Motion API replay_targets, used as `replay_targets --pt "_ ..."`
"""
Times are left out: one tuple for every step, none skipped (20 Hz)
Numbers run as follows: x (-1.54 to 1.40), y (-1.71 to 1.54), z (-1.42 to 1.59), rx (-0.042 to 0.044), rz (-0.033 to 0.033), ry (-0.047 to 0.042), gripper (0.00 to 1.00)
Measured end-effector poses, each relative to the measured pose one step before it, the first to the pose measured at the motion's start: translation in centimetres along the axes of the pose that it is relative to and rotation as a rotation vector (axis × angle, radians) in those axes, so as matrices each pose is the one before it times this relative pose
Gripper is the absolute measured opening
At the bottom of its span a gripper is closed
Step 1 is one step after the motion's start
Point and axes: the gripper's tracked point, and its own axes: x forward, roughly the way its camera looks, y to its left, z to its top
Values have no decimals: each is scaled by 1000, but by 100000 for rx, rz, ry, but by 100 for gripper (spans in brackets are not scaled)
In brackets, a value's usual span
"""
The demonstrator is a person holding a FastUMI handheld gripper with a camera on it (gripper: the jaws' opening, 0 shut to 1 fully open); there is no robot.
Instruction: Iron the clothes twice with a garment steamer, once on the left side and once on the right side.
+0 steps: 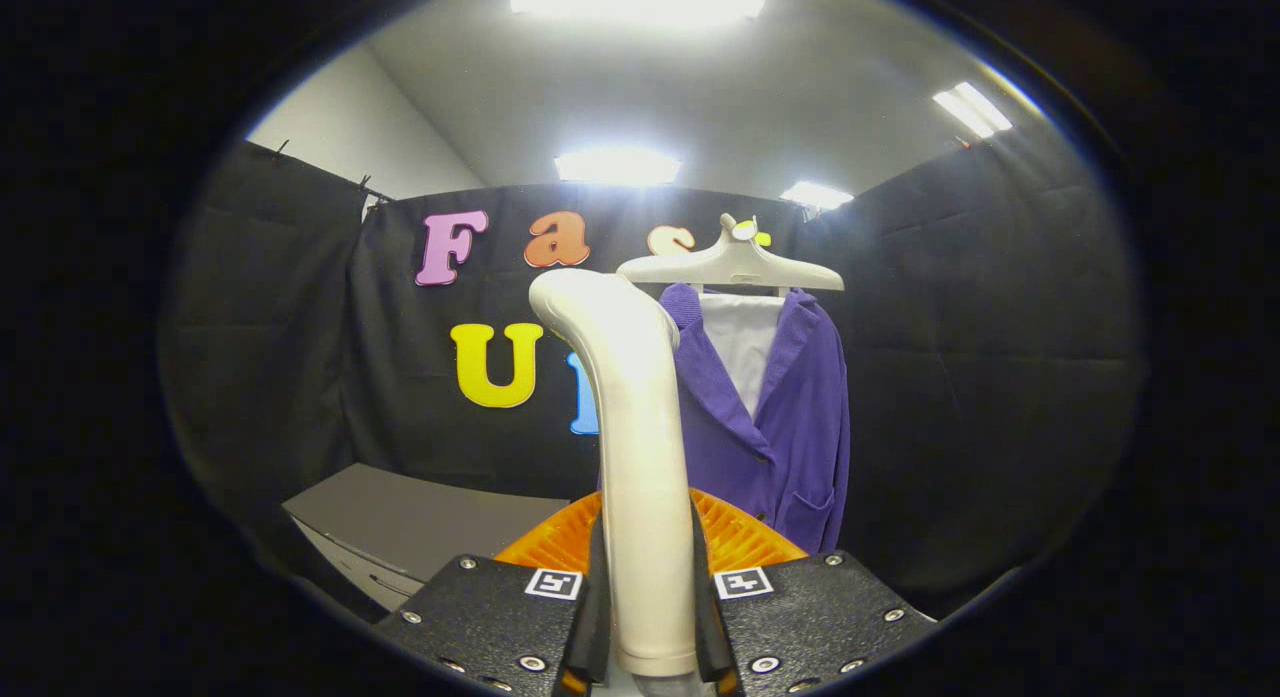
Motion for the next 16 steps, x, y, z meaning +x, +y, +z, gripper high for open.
replay_targets --pt "672 -330 213 820 -1066 -119 33" --pt "908 -322 238 524 -928 -213 33" --pt "693 -294 203 150 -1071 -101 33" --pt "779 -265 131 23 -1094 -167 33" --pt "761 -95 85 577 -937 -71 33" --pt "671 58 44 853 -428 55 33" --pt "646 149 34 698 -377 -40 33" --pt "667 95 -8 -12 -678 -93 33" --pt "765 22 32 -412 -1059 67 33" --pt "682 -63 -97 -537 -1047 116 33" --pt "703 28 -106 -58 -1117 354 33" --pt "602 -9 -158 106 -1040 370 33" --pt "634 -26 -143 351 -1139 212 33" --pt "648 -97 -162 293 -1349 172 33" --pt "658 -148 -141 186 -1425 99 33" --pt "593 -271 -122 152 -1597 -304 33"
